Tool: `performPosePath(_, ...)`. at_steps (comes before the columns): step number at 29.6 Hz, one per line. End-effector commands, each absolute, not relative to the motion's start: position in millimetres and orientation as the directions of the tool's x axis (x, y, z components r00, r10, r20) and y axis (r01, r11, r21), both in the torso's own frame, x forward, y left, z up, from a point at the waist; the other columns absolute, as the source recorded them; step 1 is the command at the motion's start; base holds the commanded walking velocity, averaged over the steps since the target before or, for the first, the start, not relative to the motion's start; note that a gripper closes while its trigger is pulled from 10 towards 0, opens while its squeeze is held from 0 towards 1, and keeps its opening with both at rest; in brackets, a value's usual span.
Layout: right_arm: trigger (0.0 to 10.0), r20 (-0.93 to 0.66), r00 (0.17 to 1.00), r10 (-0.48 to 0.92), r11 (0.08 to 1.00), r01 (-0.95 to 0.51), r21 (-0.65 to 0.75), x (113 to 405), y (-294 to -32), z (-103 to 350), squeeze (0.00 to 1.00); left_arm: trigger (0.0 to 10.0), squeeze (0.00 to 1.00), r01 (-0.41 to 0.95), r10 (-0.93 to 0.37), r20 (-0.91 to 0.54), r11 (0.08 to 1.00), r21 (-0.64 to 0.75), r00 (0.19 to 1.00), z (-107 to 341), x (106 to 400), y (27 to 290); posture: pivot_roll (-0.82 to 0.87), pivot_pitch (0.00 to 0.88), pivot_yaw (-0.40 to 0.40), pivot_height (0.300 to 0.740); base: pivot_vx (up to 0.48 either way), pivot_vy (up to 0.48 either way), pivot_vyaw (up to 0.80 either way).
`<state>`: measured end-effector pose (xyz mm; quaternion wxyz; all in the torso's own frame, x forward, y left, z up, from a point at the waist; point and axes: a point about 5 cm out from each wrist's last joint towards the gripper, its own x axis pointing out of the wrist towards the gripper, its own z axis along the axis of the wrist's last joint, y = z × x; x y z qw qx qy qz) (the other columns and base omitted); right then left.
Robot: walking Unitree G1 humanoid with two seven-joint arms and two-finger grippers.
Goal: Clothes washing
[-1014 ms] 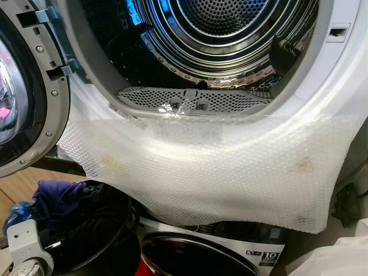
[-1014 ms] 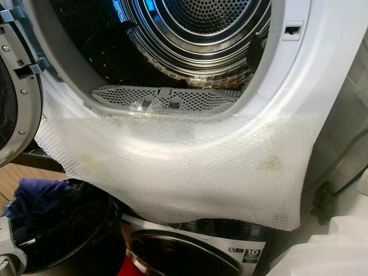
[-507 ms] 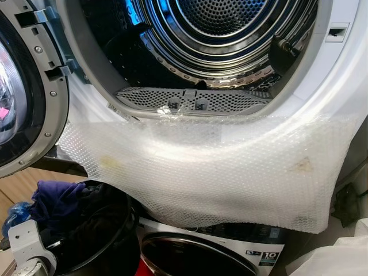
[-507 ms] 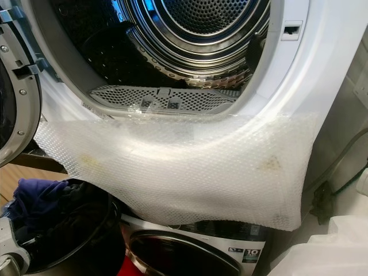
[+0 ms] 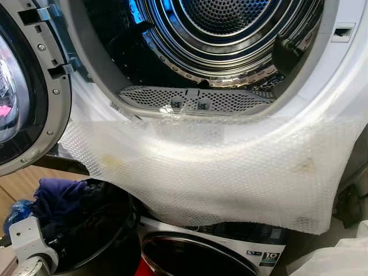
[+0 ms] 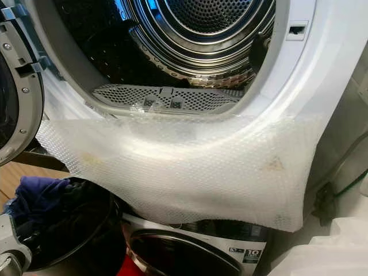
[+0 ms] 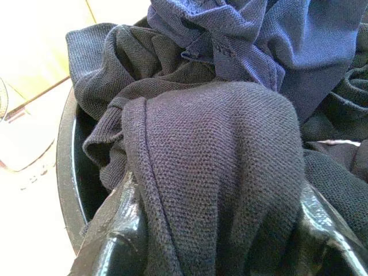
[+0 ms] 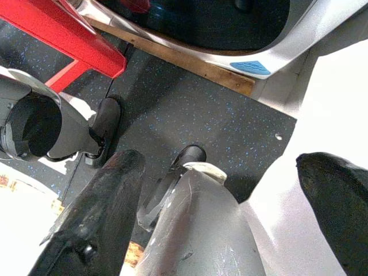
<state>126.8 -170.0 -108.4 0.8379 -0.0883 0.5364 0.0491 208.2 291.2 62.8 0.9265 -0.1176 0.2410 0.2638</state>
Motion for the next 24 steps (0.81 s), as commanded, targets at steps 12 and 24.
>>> performPosePath(12, 10.0, -0.917, 0.398, 0.006, 0.981, -0.181, -0.072, 121.3, -164.0, -110.6, 0.0, 0.0, 0.0, -0.494, 0.387, -0.473, 0.861, -0.122, 0.791, 68.6, 206.5, 287.3, 0.22, 0.0, 0.091, 0.74, 0.0, 0.0, 0.0)
performPosePath(24, 10.0, -0.919, 0.393, 0.025, 0.98, -0.191, -0.055, 122.3, -161.9, -110.5, 0.0, 0.0, 0.0, -0.45, 0.372, -0.436, 0.888, -0.089, 0.82, 81.5, 210.7, 290.4, 0.23, 0.0, 0.095, 0.74, 0.0, 0.0, 0.0)
